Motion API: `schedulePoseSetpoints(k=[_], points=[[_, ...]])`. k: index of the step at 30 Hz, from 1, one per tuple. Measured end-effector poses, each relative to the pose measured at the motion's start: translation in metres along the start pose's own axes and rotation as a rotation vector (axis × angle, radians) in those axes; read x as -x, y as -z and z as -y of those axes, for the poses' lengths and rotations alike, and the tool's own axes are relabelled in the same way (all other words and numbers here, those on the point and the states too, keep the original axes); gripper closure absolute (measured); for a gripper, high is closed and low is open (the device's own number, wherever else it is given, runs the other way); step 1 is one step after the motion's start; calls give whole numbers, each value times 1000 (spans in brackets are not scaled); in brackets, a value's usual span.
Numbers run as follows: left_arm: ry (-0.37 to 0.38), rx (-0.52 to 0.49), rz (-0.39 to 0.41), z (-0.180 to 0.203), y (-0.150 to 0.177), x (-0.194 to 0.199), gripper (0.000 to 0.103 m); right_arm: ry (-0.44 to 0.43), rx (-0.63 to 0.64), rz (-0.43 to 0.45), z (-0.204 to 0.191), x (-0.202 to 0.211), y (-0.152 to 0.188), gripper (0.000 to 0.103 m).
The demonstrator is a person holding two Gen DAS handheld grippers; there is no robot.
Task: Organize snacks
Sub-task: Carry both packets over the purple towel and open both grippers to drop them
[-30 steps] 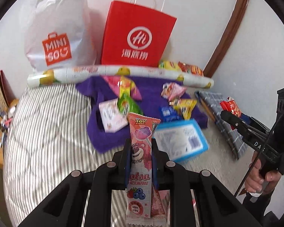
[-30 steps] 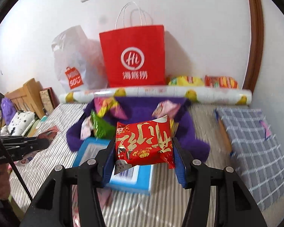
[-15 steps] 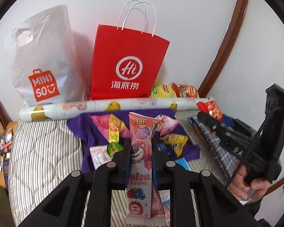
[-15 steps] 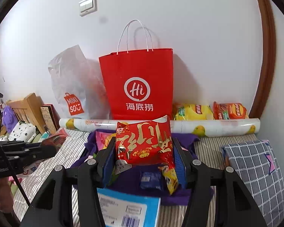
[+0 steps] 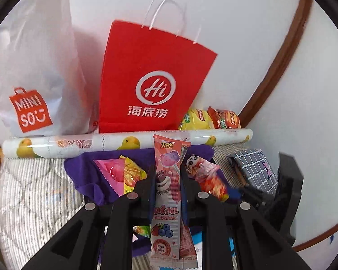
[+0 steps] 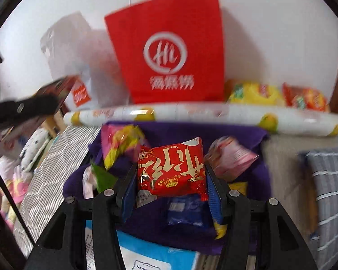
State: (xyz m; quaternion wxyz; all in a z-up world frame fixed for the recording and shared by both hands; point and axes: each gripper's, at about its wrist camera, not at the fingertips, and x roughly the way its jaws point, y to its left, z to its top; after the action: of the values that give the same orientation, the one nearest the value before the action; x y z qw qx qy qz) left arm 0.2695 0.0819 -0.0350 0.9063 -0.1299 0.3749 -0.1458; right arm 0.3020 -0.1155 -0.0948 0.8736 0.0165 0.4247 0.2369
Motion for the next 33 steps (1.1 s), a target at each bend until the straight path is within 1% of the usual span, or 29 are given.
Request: schedulePoseSetpoints(k=[2,4,7,9,12,16,20,22,25,27,29,32,33], points=[[-11,6,-28,-8,1,-10,86,-51,32,-61,-3,-13,7,49],[-15,23,-36,-15,3,-14,86,-46,38,-91,-6,-23,13,49],[-1,48,-66,-23,5,-21,86,-35,39,-122,-7,-34,18,49],[-17,58,-92,-27,7,-27,86,-39,32,-148,-6,-41,20,49],[-29,69,-121,-28,8,-36,86,-39,0,-184,0,-47,22,49],[-6,63,-147,-23,10,-46,86,-49,-34,-224,6,-54,23,48],[18,60,-165,-16,15,-57,86,-55,-27,-228,5,-52,24,43],[28,59,-177,-14,17,-63,86,-40,-26,-226,5,-52,23,43],[51,74,-191,-14,19,-72,86,-53,-35,-206,8,-44,23,39],[56,84,-197,-15,21,-78,86,-57,-49,-192,11,-39,23,33],[59,96,-203,-18,23,-84,86,-56,-60,-173,14,-35,23,33],[60,107,-211,-21,26,-93,86,-69,-75,-156,17,-31,25,28],[58,113,-214,-22,27,-97,86,-68,-81,-151,17,-31,26,28]])
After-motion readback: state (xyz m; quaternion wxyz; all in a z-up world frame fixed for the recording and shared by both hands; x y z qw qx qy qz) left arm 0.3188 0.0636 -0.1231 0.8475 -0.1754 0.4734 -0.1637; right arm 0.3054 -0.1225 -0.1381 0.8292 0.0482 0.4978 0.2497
